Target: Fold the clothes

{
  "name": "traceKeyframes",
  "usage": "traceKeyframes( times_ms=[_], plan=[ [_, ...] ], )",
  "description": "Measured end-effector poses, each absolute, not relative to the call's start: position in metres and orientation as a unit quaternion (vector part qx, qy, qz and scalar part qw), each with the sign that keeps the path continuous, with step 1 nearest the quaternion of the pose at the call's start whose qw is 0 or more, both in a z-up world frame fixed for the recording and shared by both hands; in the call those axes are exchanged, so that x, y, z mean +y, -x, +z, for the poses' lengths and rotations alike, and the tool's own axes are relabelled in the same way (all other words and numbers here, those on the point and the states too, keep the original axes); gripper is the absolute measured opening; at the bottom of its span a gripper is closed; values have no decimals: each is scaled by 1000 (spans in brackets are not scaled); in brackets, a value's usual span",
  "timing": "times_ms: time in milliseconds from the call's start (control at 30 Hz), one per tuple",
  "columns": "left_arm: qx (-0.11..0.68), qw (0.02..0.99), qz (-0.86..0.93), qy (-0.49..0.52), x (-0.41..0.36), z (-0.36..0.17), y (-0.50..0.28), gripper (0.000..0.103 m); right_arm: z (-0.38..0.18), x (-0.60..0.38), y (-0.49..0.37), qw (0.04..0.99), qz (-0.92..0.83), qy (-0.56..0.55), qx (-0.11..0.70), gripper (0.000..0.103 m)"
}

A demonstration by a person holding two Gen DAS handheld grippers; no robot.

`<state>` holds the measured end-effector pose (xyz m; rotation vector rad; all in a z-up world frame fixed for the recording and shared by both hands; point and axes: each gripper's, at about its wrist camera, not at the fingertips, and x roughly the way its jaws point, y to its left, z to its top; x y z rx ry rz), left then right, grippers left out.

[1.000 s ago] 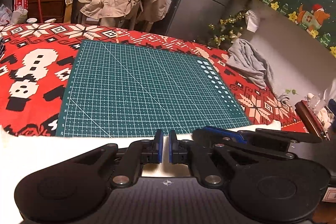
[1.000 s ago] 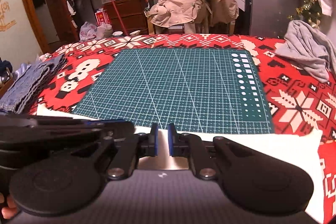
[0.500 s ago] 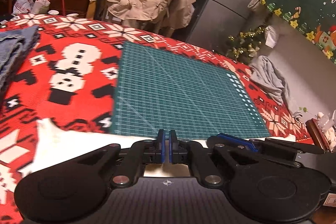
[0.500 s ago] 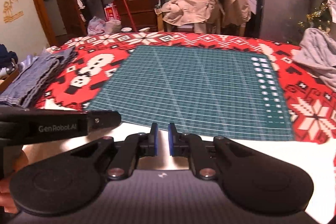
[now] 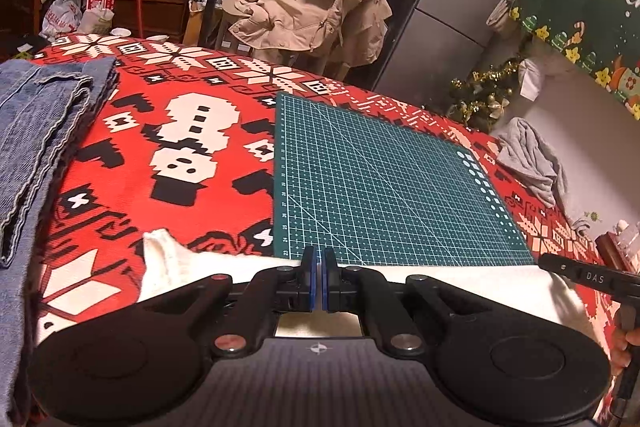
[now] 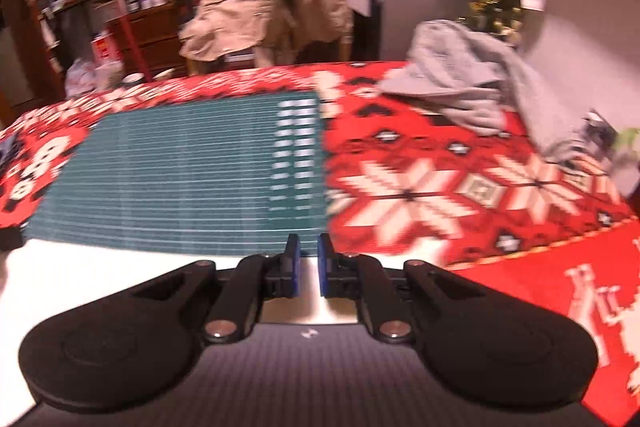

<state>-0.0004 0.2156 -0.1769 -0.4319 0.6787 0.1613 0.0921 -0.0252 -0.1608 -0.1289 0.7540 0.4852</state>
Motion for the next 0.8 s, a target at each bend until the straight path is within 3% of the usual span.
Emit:
traceKeyframes(
  times_ms=[133,167,800],
  plan=[
    [328,918,72,212,212,-171,4,4,-157,-37,-94,900,235,53,363,8],
    [328,918,67,214,209,-170,5,4,-156,-37,-92,900,237,53,362,12],
    [356,915,-12,191,149,-175,26,9,-148,0,11,856,360,108,354,12]
  ],
)
